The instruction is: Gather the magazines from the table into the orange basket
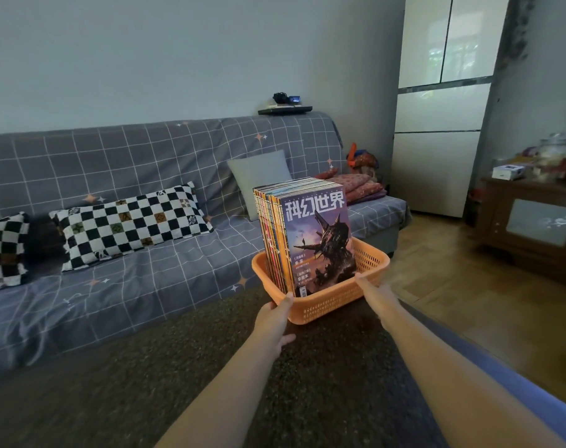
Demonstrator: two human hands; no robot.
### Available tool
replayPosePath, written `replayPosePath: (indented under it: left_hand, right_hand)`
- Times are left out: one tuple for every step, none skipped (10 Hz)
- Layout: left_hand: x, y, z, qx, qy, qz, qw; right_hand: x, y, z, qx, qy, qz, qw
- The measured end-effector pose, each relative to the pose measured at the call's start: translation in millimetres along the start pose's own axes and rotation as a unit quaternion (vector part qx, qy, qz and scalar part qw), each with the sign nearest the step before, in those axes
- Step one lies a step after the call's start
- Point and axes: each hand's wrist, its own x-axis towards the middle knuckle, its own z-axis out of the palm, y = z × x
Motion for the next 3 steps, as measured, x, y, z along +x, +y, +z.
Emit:
replayPosePath:
  left_hand:
    - [-13, 3, -4, 0.075, 0.038, 0.053, 0.995]
    - [-30, 8, -16, 0.272, 0.073, 0.177, 0.943]
    - [-55, 16, -30, 0.377, 0.099, 0.271, 0.880]
  right_hand:
    - [-21, -1, 4, -0.031, 0.031, -0.039, 0.998]
    - [-47, -6, 4, -0.105, 0.046, -0.138, 0.984]
    - [-83, -16, -2, -0.062, 0.012, -0.216, 0.974]
